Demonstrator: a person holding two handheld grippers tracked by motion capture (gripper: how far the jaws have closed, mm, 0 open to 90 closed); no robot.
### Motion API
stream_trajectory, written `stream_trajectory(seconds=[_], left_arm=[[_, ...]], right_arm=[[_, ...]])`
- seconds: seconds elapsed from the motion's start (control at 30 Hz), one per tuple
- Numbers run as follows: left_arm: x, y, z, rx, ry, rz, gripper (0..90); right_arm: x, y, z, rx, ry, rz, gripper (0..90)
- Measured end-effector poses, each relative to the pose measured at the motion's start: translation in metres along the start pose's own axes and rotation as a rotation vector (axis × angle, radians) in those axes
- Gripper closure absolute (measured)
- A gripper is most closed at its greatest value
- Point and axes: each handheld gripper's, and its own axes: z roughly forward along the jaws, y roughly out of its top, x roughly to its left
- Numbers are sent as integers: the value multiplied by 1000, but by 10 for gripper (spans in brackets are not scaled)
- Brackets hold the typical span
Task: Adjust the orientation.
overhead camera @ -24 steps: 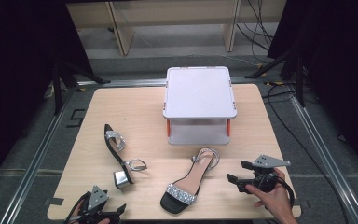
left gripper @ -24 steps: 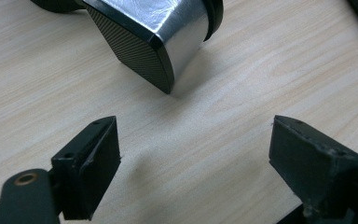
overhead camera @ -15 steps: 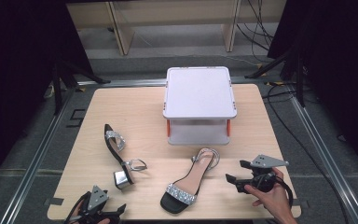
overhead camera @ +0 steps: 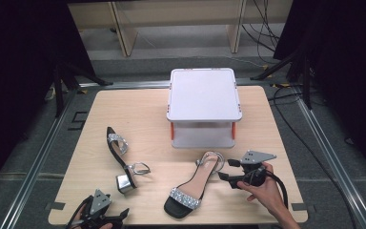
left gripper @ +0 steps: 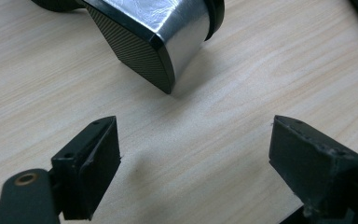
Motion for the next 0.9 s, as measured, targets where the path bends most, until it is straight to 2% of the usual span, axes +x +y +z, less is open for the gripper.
stream_trajectory(seconds=[0.03, 0.07, 0.1, 0.13, 0.17, 0.23, 0.27, 0.3, 0.33, 0.37, 0.4, 0.43, 0.47, 0.5, 0.53, 0.6, 0.63, 0.73, 0.77, 0.8, 0.87, 0.9], left_arm=[[0, 0, 0, 0, 0, 0, 159], [2, 1, 1, -2, 10, 30, 159], [0, 0, 0, 3, 3, 5, 159], [2, 1, 1, -1, 9, 29, 159], [2, 1, 1, -1, 9, 29, 159], [1, 0, 1, -3, 12, 9, 159], [0, 0, 0, -1, 5, -20, 159], [2, 0, 1, -9, 8, 15, 160], [2, 0, 1, -4, 11, 10, 159], [2, 0, 1, -6, 12, 6, 159], [2, 0, 1, -6, 11, 8, 159], [2, 0, 0, -1, 3, 10, 159], [2, 0, 1, -9, 10, 18, 159], [1, 0, 1, -7, 13, 12, 159], [1, 0, 0, -2, 12, 25, 160], [1, 0, 0, -4, 8, 14, 160], [2, 0, -1, -2, 17, 23, 160], [2, 0, 0, -3, 12, 22, 160], [1, 0, -1, -3, 6, 5, 159], [2, 0, -1, 0, 7, 15, 160], [2, 0, 0, 0, 16, 27, 160], [2, 0, 0, -8, 7, 20, 160]], right_arm=[[-1, 0, 2, -8, 2, 10, 362], [-1, 0, 2, -8, 2, 10, 362], [-4, 1, 6, -18, 34, 25, 396], [-3, 1, 7, -19, 42, 50, 408], [-3, 1, 7, -19, 42, 50, 408], [-6, 2, 11, -17, 51, 24, 494], [-5, 2, 11, -12, 63, 35, 527], [-2, 1, 11, -3, 92, 73, 556], [-4, 1, 12, -17, 94, 23, 619], [0, 1, 11, -19, 92, -3, 721], [2, 2, 9, -23, 92, -29, 771], [2, 2, 9, -23, 92, -29, 771], [3, 2, 7, -31, 91, -58, 798], [7, 3, 4, -15, 93, -55, 811], [12, 3, 1, -7, 83, -87, 817], [20, 3, -4, 4, 75, -127, 827], [27, 0, -13, 26, 83, -135, 843], [34, -4, -22, 45, 95, -151, 854], [38, -6, -26, 51, 89, -174, 855], [45, -11, -31, 67, 91, -202, 855], [48, -13, -33, 75, 96, -211, 856], [51, -14, -35, 78, 99, -232, 857]])
